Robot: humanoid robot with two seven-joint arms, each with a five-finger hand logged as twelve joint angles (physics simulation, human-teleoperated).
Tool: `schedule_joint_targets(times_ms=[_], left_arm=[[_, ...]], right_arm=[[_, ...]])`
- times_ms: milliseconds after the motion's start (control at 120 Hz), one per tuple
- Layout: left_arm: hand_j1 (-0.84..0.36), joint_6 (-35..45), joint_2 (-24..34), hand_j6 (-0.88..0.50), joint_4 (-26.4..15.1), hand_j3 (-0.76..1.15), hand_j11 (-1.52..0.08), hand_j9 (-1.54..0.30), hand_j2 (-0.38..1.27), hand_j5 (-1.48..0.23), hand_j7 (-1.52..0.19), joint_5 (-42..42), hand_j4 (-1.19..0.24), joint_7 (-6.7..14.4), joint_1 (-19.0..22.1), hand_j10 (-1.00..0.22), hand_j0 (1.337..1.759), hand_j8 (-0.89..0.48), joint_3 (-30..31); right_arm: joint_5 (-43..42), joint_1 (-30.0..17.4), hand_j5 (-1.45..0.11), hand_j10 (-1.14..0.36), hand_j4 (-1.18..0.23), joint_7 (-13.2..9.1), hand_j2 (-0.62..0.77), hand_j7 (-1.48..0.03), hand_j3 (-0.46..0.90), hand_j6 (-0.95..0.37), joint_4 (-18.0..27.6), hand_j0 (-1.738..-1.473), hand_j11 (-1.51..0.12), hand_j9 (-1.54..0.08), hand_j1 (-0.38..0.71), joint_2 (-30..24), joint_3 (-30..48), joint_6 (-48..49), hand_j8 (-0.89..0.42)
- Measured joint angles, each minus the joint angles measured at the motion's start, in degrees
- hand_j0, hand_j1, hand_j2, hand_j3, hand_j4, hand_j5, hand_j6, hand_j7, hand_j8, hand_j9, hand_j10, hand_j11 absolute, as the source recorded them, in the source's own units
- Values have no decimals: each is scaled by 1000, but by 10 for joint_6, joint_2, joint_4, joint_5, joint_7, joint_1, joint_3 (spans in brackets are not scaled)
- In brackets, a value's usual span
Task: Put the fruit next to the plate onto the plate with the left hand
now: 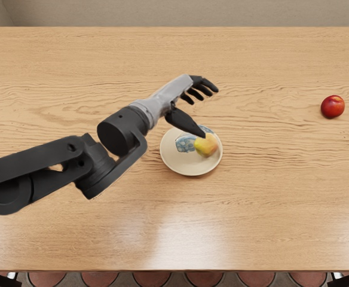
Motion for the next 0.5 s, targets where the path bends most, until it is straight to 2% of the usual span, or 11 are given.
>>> schedule_joint_targets(times_ms=[92,158,200,333,500], left_arm=[[74,-23,8,-212,-16,0,-312,-312,102,-315,-313,-165,-237,0,-1,-239,1658,-216,-50],[144,-104,62,-159,-20,0,-233,-233,75,-235,-234,-283,-177,0,-1,-179,1658,-162,-94],[177,-163,74,-134,-22,0,-195,-195,62,-197,-196,-353,-148,0,0,-150,1658,-136,-111],[250,-344,125,-78,-23,0,-112,-112,34,-113,-112,-590,-85,0,0,-86,1658,-79,-134],[295,-415,253,-43,-20,0,-60,-60,17,-61,-60,-890,-46,0,13,-46,1658,-43,-148]], right_arm=[[0,0,0,0,0,0,0,0,0,0,0,-1658,0,0,-349,0,0,0,0],[0,-1,0,0,0,0,0,0,0,0,0,-1658,0,0,-349,0,0,0,0],[0,-1,0,0,0,0,0,0,0,0,0,-1658,0,0,-349,0,0,0,0],[0,-1,0,0,0,0,0,0,0,0,0,-1658,0,0,-349,0,0,0,0],[0,-1,0,0,0,0,0,0,0,0,1,-1658,0,0,-349,0,0,1,0]])
